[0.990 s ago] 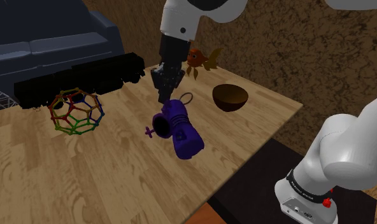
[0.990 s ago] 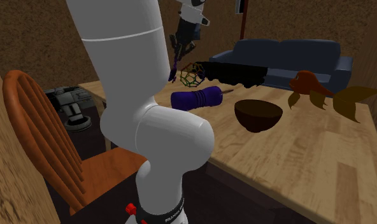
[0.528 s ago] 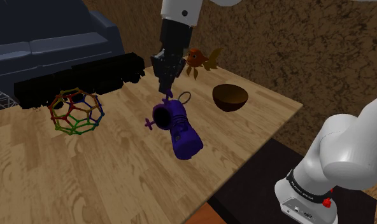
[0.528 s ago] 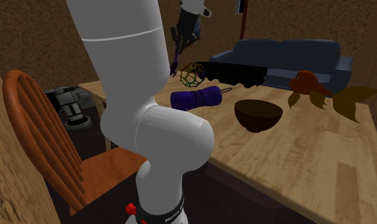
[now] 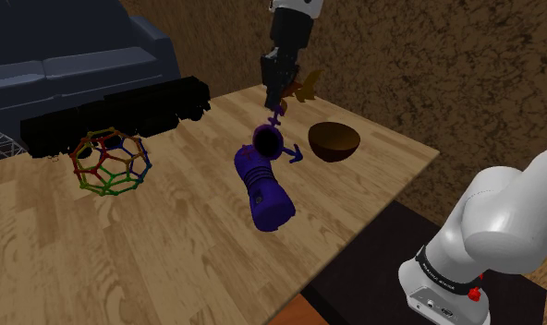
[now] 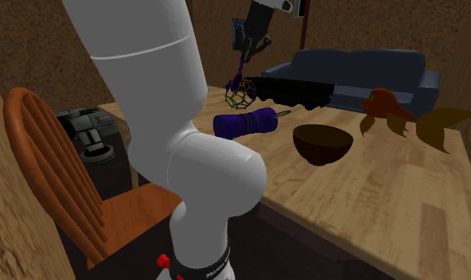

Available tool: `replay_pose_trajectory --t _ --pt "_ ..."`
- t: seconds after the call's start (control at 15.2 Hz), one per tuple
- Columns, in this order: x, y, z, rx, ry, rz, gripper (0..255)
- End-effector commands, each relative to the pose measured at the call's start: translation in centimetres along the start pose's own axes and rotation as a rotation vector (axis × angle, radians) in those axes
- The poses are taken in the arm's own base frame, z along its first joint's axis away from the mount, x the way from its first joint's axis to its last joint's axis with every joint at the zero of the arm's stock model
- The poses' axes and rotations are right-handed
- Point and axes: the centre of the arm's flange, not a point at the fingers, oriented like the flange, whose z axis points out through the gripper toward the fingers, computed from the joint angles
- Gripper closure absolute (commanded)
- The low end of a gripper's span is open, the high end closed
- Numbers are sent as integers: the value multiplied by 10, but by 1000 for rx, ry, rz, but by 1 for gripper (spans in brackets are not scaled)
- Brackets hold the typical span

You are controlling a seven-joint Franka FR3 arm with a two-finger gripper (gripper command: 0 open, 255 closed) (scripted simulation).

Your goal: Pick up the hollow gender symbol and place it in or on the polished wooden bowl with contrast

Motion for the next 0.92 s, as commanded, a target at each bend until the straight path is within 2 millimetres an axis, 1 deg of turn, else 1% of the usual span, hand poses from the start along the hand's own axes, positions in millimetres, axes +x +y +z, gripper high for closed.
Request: replay_pose_trajectory --t 0.0,0.86 --pt "-9 23 -14 1 -1 -2 255" --pt "-42 166 -103 1 -1 -2 255"
